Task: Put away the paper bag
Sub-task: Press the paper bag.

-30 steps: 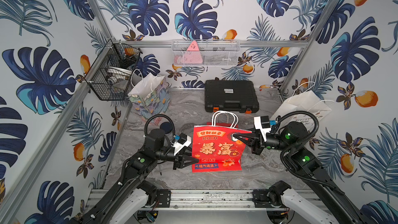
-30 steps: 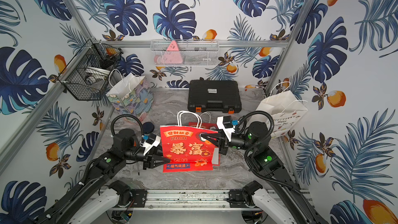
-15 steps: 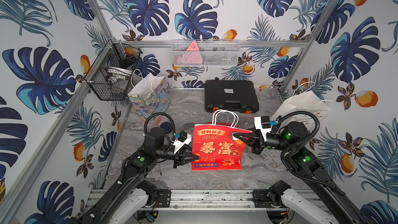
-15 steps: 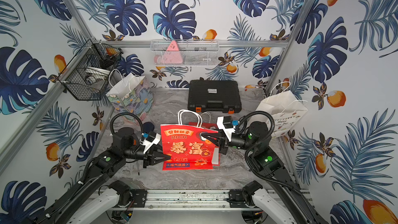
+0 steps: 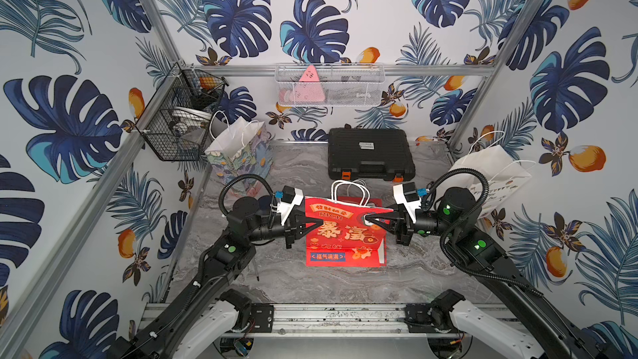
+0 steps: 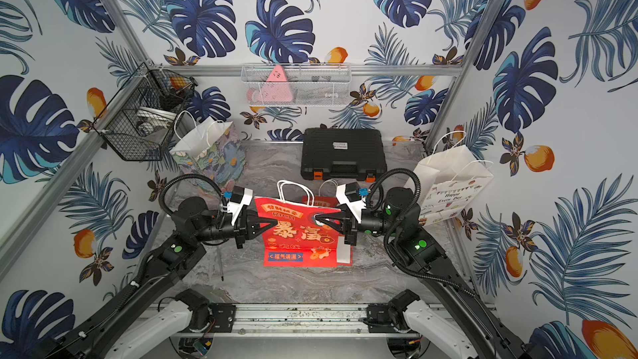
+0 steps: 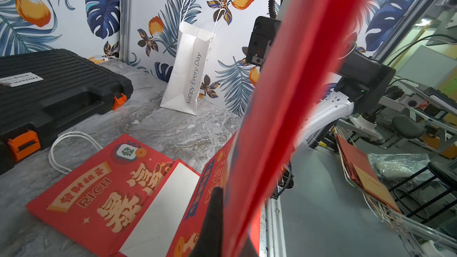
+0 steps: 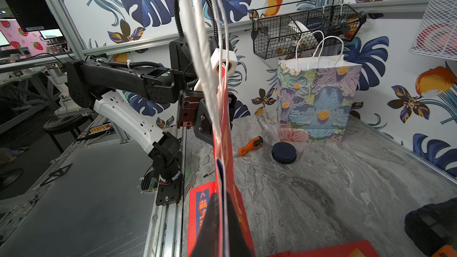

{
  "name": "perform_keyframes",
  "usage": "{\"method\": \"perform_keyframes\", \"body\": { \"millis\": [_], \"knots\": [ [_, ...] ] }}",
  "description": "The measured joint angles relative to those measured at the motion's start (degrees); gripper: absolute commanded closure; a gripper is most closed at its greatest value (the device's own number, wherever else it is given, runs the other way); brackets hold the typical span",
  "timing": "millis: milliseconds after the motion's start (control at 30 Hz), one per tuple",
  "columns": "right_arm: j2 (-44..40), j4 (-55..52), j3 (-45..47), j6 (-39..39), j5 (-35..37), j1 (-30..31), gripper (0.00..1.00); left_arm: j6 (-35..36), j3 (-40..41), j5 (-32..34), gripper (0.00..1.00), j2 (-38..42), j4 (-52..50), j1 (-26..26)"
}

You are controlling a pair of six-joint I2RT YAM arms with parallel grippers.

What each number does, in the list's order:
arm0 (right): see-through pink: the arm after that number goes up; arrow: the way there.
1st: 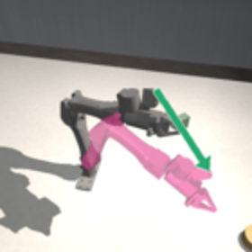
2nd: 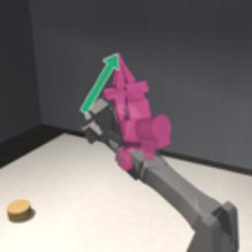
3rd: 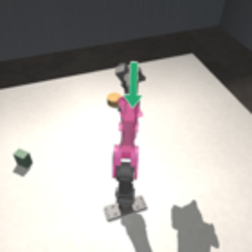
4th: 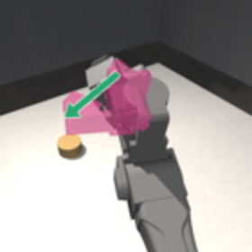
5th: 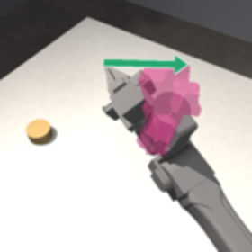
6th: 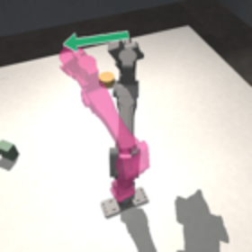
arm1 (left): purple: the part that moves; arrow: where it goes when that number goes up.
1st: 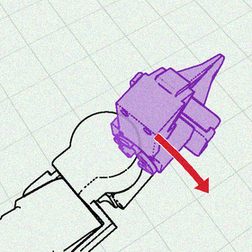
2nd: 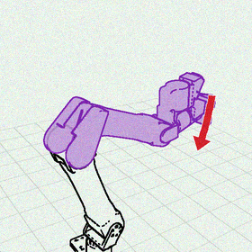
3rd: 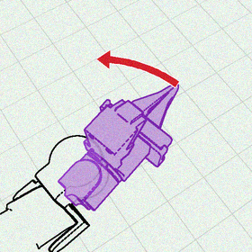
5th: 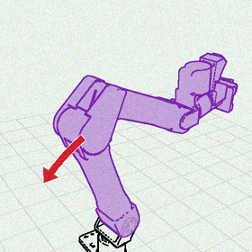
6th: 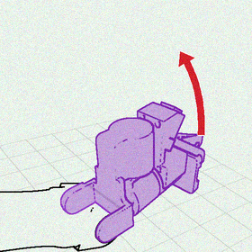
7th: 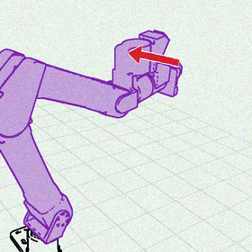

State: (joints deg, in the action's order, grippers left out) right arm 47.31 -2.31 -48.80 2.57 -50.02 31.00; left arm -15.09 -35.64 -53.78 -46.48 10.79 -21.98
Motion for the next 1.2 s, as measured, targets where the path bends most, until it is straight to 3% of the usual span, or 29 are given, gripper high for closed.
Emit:
{"method": "perform_keyframes", "body": {
  "millis": [100,200,333,500,600,700,767,833,867,967,1067,1133,1200],
  "knots": [
    [-0.5,-1.7,0.0,0.6,1.0,0.0,0.41,-0.4,0.4,0.0,1.00,1.3,0.9,0.0],
    [-1.8,-4.0,1.7,1.8,2.6,0.0,0.30,-1.3,0.4,0.2,1.00,2.6,2.4,0.0],
    [-4.3,-8.5,6.7,2.4,6.6,0.0,0.27,-1.6,-0.4,0.2,1.00,3.7,2.8,0.0],
    [-7.0,-10.2,10.5,1.3,7.1,0.0,0.36,-1.6,-2.7,-0.3,1.00,4.0,2.0,0.0],
    [-6.3,-10.1,10.6,1.4,5.0,0.0,0.48,-1.9,-3.5,-1.2,1.00,3.8,2.3,0.0],
    [-4.6,-10.1,9.7,1.6,2.7,0.0,0.67,-3.2,-3.5,-2.1,1.00,3.6,3.2,0.0],
    [-3.7,-10.2,9.1,1.6,1.7,0.0,0.90,-4.2,-3.5,-2.9,1.00,3.6,3.7,0.0],
    [-3.6,-10.1,8.6,1.5,0.4,0.0,1.00,-4.3,-3.5,-3.0,0.96,3.7,4.1,0.0],
    [-3.6,-10.1,8.6,1.5,-0.1,0.1,1.00,-4.3,-3.5,-3.0,0.81,3.7,4.1,0.0],
    [-4.1,-9.4,8.7,1.1,-1.4,0.1,1.00,-3.8,-3.4,-2.3,0.53,3.6,3.0,0.0],
    [-5.0,-7.2,9.1,-0.5,-1.9,0.1,1.00,-3.1,-2.6,-1.7,0.34,2.8,1.5,0.0],
    [-5.2,-6.1,9.1,-1.0,-1.9,0.1,1.00,-3.1,-1.4,-1.1,0.34,2.5,0.2,0.0],
    [-5.2,-4.9,9.1,-1.9,-1.9,0.1,1.00,-3.2,-0.2,-1.1,0.46,2.1,-0.2,0.0]
  ]
}}
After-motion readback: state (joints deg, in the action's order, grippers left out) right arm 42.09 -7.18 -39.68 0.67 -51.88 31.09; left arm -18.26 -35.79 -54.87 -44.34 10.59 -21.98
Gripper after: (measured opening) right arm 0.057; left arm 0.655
